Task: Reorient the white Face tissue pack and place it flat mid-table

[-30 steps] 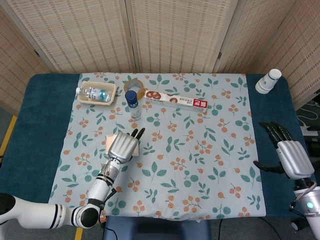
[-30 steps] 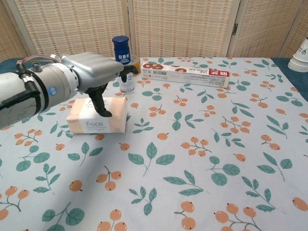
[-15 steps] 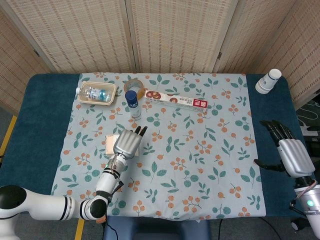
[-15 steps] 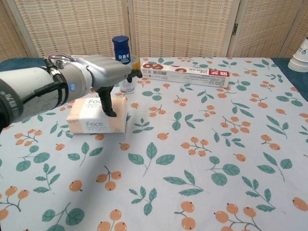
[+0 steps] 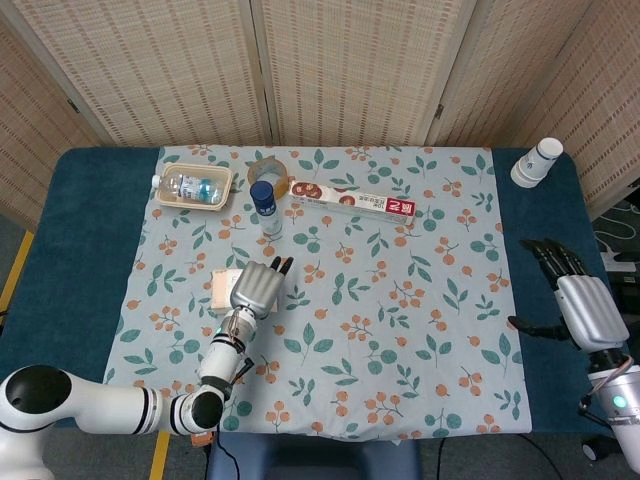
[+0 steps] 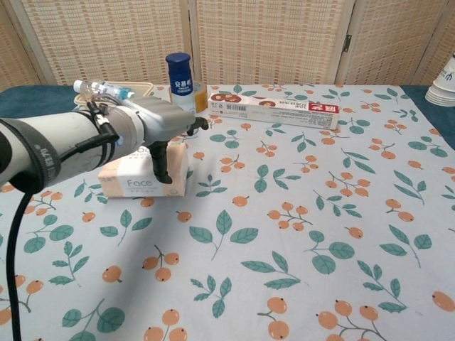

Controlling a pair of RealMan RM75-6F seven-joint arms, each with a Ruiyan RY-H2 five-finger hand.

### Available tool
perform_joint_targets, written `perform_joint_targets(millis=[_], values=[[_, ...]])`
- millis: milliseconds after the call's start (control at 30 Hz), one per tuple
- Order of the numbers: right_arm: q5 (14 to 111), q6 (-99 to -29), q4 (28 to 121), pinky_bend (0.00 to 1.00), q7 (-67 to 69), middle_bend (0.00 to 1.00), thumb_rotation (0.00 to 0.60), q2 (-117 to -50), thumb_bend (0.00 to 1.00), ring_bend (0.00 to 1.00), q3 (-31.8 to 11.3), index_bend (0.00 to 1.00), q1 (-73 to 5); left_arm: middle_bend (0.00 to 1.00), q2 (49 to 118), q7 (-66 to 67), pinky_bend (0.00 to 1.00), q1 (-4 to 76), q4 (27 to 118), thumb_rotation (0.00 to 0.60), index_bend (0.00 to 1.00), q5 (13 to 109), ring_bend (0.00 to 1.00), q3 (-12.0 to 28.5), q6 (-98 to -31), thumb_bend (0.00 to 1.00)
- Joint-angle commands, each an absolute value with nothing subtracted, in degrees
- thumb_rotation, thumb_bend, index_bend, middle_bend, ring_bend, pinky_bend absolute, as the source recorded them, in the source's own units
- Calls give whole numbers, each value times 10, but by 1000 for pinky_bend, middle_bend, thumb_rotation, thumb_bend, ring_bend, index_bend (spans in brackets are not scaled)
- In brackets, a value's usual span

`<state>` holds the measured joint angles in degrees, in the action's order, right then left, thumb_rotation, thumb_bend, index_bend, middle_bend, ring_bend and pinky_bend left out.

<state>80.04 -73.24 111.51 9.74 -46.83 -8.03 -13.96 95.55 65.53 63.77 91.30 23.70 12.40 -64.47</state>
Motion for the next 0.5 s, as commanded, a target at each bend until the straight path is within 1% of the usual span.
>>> perform_joint_targets(millis=[33,167,333,500], values=[[799,-732,1114,108,98,83,600,-469,110,2,-81,109,-140,129,963,652,692,643,899,600,70,232,444,123,-644,179],[791,-726,1111,109,100,83,600,-469,110,2,-83,109,-143,151,973,665,706,650,873,600,90,216,464,113,-646,179],[789,-725,1111,108,100,83,600,-469,110,2,-84,110,-143,167,978,668,713,651,862,600,118,205,472,110,-646,181],[791,-723,1112,109,98,83,600,-469,110,2,-83,109,-144,214,982,668,727,652,853,600,185,198,494,106,-647,180]])
